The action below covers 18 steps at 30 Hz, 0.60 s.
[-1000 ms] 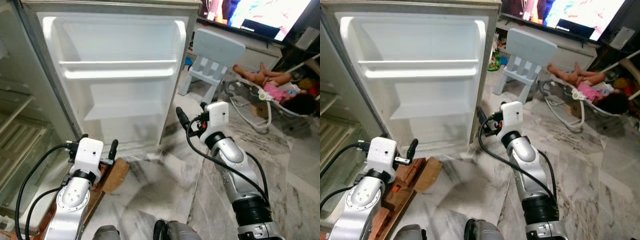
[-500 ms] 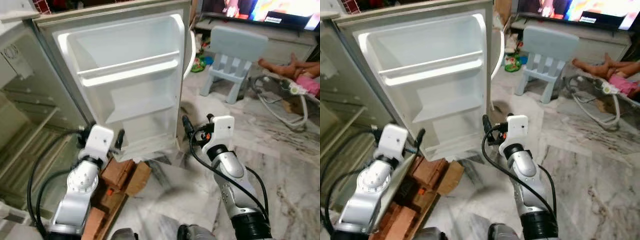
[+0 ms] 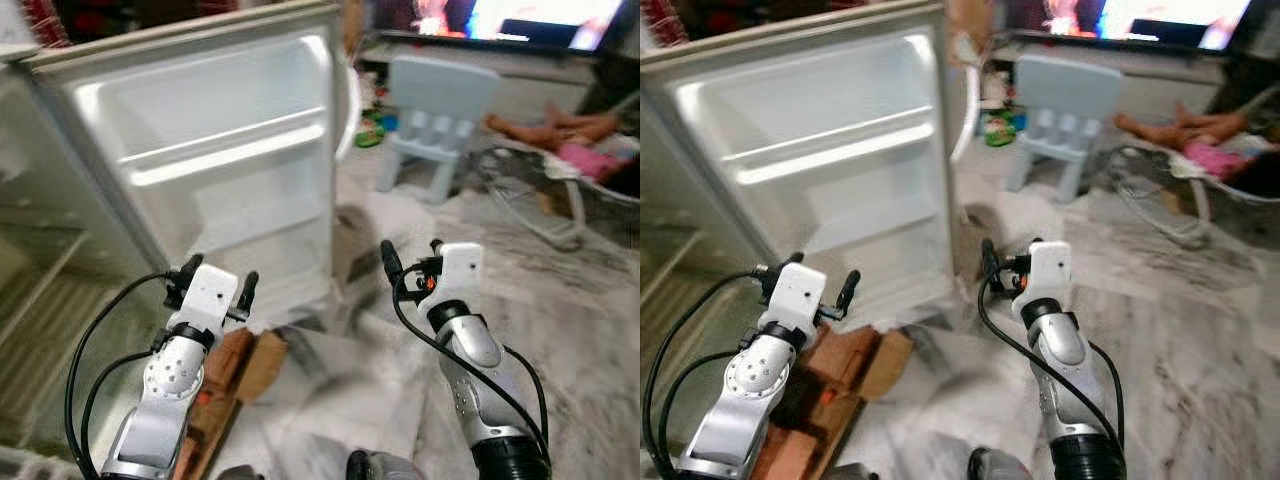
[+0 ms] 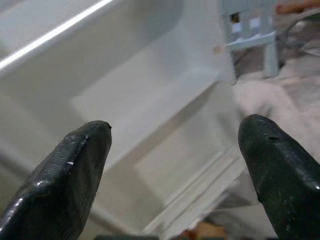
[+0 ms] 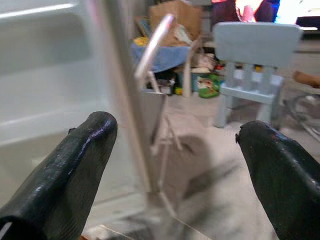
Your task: Restocking fridge
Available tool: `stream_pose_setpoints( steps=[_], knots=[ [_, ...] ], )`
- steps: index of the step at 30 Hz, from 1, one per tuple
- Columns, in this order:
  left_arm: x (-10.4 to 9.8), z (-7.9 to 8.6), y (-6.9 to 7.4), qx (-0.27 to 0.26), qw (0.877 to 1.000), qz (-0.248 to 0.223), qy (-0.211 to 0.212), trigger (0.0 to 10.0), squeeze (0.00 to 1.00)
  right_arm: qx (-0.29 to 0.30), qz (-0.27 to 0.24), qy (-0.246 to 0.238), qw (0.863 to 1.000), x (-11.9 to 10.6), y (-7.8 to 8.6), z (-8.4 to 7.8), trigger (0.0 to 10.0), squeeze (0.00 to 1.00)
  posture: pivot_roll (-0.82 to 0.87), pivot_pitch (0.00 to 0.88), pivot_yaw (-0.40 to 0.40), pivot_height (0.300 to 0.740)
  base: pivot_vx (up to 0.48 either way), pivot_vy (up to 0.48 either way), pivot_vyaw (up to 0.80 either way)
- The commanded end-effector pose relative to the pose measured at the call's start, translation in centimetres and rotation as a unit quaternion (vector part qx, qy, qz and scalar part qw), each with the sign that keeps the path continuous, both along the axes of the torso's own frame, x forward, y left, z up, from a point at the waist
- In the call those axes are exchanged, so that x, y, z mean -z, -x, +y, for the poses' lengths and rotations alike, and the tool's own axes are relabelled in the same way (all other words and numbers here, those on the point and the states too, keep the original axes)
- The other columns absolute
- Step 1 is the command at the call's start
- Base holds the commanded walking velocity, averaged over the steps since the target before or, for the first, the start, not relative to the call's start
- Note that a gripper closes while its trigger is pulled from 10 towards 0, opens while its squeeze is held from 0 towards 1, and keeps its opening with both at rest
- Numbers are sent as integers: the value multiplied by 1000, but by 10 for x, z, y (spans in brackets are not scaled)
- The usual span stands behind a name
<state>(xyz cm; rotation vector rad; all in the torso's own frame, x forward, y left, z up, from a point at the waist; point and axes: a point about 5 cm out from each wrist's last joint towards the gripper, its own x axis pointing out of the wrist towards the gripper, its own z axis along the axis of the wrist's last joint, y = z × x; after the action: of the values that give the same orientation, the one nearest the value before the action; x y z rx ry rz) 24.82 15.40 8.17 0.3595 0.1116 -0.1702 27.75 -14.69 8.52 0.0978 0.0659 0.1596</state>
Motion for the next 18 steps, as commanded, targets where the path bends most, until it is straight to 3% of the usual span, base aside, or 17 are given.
stream_pose_setpoints(
  steps=[1,11,18],
  knots=[
    [6,-4,2,8,1000,9,6,10000,0,-1,-1,-3,1000,-2,-1,-1,10000,0,65,0,-11,740,0,-480,-544],
    [-2,-3,-11,17,1000,-10,1,10000,0,-34,-20,-6,999,-15,-13,15,10000,0,62,0,-22,740,0,-480,-685],
    [-5,-2,-12,35,999,-17,1,10000,0,-41,-19,-6,999,-15,-11,18,10000,0,61,0,-27,740,0,-466,-686]
  ],
)
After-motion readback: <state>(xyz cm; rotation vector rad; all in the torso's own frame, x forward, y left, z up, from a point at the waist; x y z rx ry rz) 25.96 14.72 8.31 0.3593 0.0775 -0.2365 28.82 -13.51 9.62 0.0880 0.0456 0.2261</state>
